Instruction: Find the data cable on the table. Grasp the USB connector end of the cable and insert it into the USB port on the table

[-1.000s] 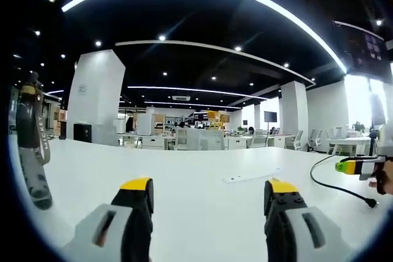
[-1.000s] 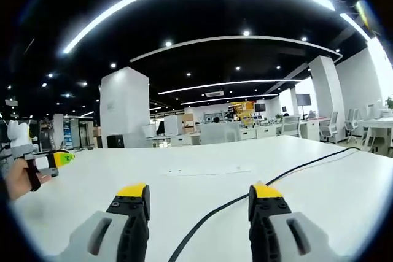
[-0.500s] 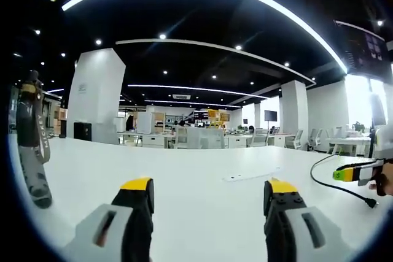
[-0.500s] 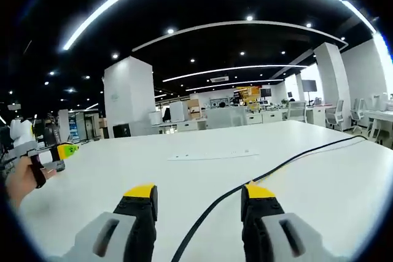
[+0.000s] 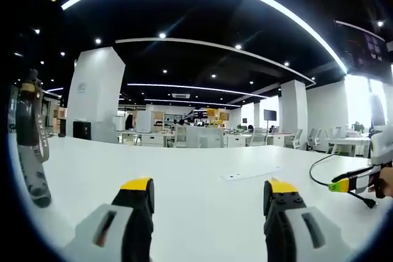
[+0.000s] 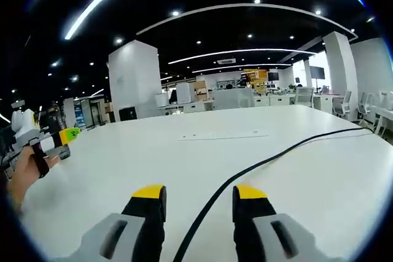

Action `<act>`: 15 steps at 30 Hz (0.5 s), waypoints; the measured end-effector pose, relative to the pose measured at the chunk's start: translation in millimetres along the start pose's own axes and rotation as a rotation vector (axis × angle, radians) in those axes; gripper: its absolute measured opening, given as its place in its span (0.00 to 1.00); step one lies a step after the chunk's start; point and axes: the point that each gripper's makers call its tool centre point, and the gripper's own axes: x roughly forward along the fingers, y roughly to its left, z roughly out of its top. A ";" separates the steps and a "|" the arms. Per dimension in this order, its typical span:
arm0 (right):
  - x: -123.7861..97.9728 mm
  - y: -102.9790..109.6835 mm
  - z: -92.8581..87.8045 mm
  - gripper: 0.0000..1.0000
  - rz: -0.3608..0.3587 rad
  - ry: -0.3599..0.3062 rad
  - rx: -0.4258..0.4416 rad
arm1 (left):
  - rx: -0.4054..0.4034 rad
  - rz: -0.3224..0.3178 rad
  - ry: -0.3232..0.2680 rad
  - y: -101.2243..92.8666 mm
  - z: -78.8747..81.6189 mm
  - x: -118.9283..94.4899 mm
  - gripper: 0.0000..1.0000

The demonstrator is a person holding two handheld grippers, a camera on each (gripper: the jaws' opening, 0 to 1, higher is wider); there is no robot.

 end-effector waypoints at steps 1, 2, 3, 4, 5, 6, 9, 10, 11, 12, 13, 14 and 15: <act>0.4 0.5 -1.7 0.42 0.002 0.008 0.002 | -0.002 -0.001 0.001 -0.3 -0.3 -0.1 0.72; 0.8 1.1 -3.8 0.42 0.005 0.018 0.003 | -0.003 -0.001 0.002 -0.4 -0.5 -0.1 0.72; 1.4 1.5 -5.5 0.41 0.006 0.026 0.004 | -0.001 -0.001 0.003 -0.2 -0.6 0.0 0.72; 1.8 1.9 -7.4 0.41 0.008 0.035 0.004 | 0.000 -0.001 0.004 -0.3 -0.8 0.1 0.72; 2.1 2.5 -9.0 0.40 0.011 0.044 0.003 | 0.001 -0.002 0.004 -0.5 -0.8 0.2 0.72; 2.4 2.8 -10.1 0.39 0.012 0.050 0.002 | 0.000 -0.002 0.004 -0.7 -0.8 0.2 0.72; 2.7 4.3 -12.6 0.37 0.019 0.063 0.001 | 0.002 -0.002 0.006 -0.7 -0.9 0.0 0.72; 2.6 4.7 -13.3 0.36 0.021 0.066 0.003 | 0.002 -0.003 0.006 -0.7 -1.0 -0.1 0.72; 2.6 4.7 -13.9 0.36 0.022 0.069 0.006 | 0.002 -0.003 0.007 -0.7 -1.1 -0.1 0.72; 2.5 4.5 -14.5 0.35 0.022 0.071 0.009 | 0.002 -0.003 0.007 -0.7 -1.2 -0.1 0.72; 2.4 4.3 -15.0 0.35 0.022 0.074 0.010 | 0.002 -0.003 0.008 -0.8 -1.3 -0.2 0.72; 2.2 4.0 -15.4 0.34 0.021 0.076 0.013 | 0.002 -0.003 0.008 -0.9 -1.5 -0.2 0.72; 2.0 3.9 -15.5 0.33 0.021 0.076 0.015 | 0.003 -0.003 0.009 -0.9 -1.6 -0.1 0.72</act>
